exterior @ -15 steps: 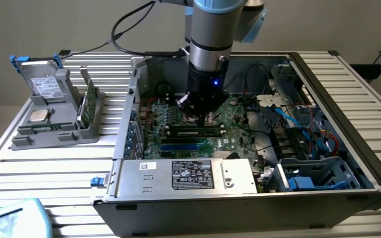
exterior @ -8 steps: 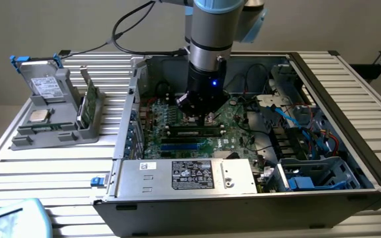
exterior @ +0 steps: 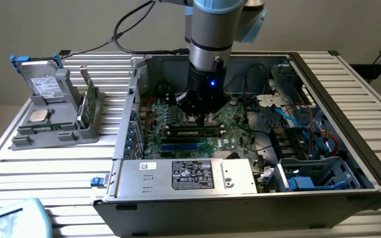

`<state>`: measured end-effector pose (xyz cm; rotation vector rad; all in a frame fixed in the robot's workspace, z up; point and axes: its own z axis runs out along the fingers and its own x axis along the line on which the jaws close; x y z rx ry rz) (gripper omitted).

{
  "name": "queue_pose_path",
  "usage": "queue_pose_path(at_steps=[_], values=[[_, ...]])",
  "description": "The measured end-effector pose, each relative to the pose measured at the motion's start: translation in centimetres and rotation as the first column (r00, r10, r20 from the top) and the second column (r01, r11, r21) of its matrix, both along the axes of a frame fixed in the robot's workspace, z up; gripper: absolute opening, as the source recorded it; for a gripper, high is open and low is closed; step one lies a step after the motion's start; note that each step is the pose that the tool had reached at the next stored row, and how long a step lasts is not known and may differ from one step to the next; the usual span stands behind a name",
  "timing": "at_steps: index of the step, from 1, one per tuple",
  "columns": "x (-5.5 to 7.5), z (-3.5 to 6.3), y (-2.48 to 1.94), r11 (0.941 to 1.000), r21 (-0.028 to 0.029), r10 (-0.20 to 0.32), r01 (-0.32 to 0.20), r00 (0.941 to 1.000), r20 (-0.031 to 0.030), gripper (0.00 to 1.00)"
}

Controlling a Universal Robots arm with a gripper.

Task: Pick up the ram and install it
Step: 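Press down the ram until it locks into place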

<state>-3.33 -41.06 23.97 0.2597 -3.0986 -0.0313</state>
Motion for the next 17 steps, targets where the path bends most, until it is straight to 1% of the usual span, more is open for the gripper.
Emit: queue_pose_path(at_steps=[5,10,17], values=[[0.00,0.00,0.00,0.9982,-0.0002,-0.060,0.060,0.9982,0.0000,0.11],[-0.01,0.00,-0.01,0.9933,-0.0004,-0.115,0.115,0.9933,0.0000,0.11],[-0.01,0.00,-0.04,0.9932,-0.0003,-0.116,0.116,0.9932,0.0001,0.11]])
